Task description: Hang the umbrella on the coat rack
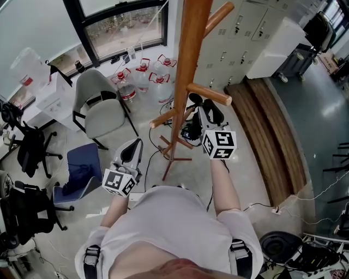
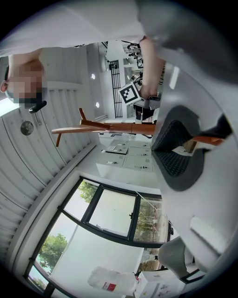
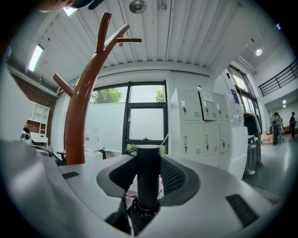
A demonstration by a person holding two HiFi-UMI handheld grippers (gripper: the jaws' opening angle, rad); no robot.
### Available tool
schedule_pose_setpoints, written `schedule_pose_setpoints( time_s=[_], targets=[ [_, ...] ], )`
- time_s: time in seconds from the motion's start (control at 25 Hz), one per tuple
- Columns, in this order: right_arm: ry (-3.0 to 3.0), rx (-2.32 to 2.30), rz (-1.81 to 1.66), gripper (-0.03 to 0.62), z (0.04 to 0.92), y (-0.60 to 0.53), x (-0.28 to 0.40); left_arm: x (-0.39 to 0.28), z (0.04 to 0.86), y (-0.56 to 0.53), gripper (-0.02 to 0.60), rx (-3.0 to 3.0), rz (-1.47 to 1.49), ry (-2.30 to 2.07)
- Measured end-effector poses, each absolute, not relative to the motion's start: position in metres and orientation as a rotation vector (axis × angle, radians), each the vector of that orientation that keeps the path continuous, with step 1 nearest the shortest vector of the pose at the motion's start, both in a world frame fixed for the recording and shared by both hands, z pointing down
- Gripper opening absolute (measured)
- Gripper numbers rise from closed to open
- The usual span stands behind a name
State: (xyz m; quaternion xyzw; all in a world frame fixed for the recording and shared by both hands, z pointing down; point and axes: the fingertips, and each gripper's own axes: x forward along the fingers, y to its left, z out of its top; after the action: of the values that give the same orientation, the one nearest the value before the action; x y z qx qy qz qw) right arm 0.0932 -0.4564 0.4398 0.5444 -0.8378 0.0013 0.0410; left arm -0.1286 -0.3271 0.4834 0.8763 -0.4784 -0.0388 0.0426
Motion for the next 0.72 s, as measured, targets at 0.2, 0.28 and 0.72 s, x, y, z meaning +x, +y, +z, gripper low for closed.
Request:
schedule_pose_setpoints(
  time_s=[0.2, 0.28, 0.72],
  targets=[
    [-2.566, 1.651, 0.029, 0.152, 0.447, -0.442, 0.094, -0.123, 0.481, -0.325, 0.011, 2.693, -0.123, -1.445],
    [-2.556, 1.642, 0.053, 0.152, 0.455, -0.439, 0.095, -0.12, 0.481, -0.325, 0.011, 2.701, -0.125, -1.435],
    [-2.481, 1.576, 0.181, 0.152, 0.511, -0.426, 0.094, -0.11, 0.482, -0.321, 0.011, 2.71, -0.118, -1.421]
  ],
)
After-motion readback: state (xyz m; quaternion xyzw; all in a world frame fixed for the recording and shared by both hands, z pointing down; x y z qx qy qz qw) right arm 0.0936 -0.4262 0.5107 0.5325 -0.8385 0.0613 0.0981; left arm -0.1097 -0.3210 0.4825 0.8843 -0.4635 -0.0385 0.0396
